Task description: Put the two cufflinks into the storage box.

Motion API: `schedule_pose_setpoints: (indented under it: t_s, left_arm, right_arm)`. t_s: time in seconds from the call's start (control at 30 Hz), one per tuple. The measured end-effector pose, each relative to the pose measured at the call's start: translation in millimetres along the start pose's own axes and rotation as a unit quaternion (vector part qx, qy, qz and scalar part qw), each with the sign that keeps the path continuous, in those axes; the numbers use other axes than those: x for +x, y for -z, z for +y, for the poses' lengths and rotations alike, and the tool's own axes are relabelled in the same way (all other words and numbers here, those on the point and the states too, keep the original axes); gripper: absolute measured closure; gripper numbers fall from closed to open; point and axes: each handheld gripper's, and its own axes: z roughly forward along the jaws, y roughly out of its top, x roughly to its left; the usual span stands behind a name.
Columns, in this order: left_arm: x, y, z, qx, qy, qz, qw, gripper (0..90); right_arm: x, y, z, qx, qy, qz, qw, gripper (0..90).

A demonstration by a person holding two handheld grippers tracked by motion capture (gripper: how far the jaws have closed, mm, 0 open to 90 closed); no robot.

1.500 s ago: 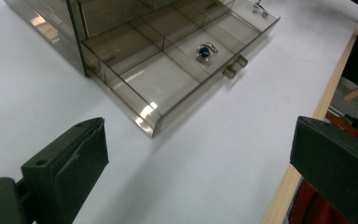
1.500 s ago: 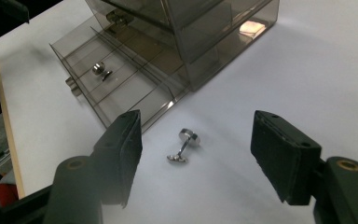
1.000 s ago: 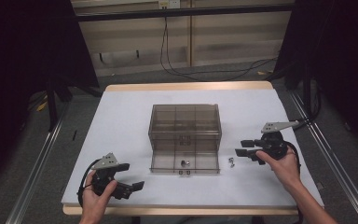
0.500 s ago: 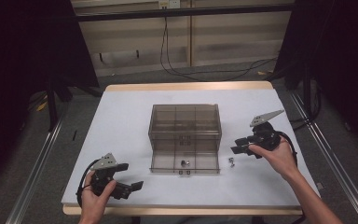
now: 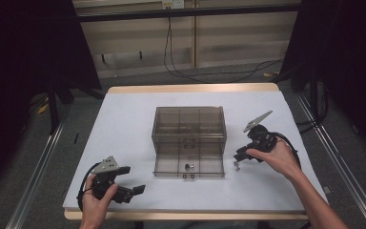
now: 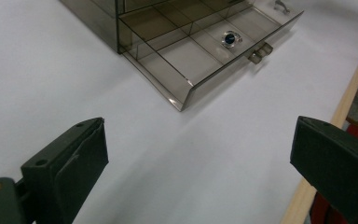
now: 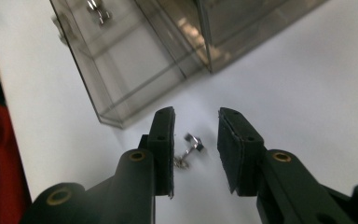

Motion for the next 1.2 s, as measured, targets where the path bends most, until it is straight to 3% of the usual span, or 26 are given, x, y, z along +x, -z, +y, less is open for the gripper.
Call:
schedule_pose_setpoints:
  t_s: [0.17, 0.4, 0.7, 1.2]
  left_arm:
    - [0.5, 0.9, -0.5, -0.002, 0.002, 0.001, 1.0, 3.9]
    - [1.0, 0.8, -0.5, 0.001, -0.002, -0.002, 1.0, 3.9]
    - [0.1, 1.2, -0.2, 0.006, -0.003, -0.001, 1.0, 3.9]
    - [1.4, 1.8, -1.3, 0.003, 0.0, -0.001, 1.0, 3.9]
  right_arm:
    - [2.5, -6.7, 6.2, 0.047, 0.014, 0.001, 0.9988, 69.5]
    - [3.8, -14.1, 11.5, 0.094, 0.014, 0.002, 0.9955, 69.4]
    - [1.5, -23.3, 14.4, 0.12, 0.018, 0.01, 0.9925, 68.8]
    - [5.0, -32.7, 14.5, 0.129, 0.028, 0.0, 0.9913, 75.1]
